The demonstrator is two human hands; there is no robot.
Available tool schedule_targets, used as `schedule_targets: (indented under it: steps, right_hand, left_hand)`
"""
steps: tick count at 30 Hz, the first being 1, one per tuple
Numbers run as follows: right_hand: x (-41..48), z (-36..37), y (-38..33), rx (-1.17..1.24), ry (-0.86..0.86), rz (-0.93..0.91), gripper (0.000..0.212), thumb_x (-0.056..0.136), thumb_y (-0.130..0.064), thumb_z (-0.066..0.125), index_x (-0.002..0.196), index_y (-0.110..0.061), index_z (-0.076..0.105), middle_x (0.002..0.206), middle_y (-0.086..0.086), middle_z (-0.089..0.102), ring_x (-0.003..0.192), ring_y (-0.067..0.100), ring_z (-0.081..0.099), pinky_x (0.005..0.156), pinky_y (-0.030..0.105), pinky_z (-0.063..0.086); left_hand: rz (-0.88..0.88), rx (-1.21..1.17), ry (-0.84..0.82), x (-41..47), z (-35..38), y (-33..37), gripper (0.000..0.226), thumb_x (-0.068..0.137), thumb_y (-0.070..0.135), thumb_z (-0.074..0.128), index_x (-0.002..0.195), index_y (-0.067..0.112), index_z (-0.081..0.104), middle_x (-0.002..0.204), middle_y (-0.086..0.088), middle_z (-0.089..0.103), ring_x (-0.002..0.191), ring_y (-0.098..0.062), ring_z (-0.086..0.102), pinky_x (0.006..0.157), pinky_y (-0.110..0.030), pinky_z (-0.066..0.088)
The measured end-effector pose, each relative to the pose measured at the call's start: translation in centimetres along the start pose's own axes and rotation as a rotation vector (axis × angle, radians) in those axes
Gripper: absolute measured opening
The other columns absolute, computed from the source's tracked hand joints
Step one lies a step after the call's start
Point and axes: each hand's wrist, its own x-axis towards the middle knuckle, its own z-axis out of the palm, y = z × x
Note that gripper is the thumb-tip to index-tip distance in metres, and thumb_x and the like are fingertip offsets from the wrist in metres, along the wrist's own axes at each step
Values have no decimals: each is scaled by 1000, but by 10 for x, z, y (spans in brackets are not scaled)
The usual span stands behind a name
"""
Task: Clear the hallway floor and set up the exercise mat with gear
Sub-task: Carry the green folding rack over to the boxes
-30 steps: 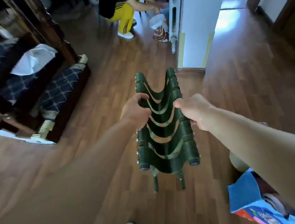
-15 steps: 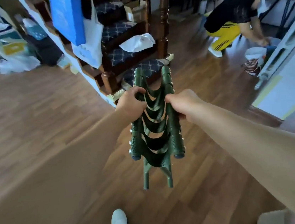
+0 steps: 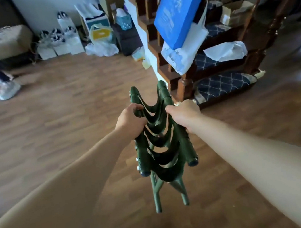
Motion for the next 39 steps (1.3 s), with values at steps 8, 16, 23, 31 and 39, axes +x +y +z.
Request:
schedule_targets:
  steps: [8,16,23,31,39]
  right_hand:
    - [114,77,-106,-50,-39,-59,34,83,-43,56,63,-22,39,68,-3,50,57,14,50,45,22,35]
    - [259,121,-211,-57,-158,-129,27,80,-40,58,70,-17,48,74,2,57,62,17,56,48,24,39]
    - [396,155,-304,-174,-191,-192,30,81,-41,57,66,-18,47,68,0,54,57,15,53,44,22,34]
    - [546,204,-386,-282,-235,-204,31,85,-39,54,89,-9,56,89,8,59,75,26,57,54,26,38]
    - [699,256,-460,-309,-212,-151,30,87,-38,52,66,-18,45,69,1,51,61,17,51,46,25,34]
  left_hand:
    - [-28,10,132,133,-91,-5,39,82,10,62,116,28,56,90,3,59,71,-16,60,51,-22,47]
    - [-81,-33,233,284,-147,5,42,83,9,62,120,26,55,100,-3,61,74,-19,64,59,-28,55]
    - [-117,-77,320,432,-184,18,41,82,8,61,119,26,55,104,-4,62,79,-24,66,66,-34,59]
    - [-132,-86,321,605,-227,15,39,82,6,60,115,28,55,99,-3,62,77,-24,66,64,-33,58]
    - [-142,-59,253,788,-271,11,41,81,6,59,115,29,55,81,7,55,64,-14,60,51,-24,50]
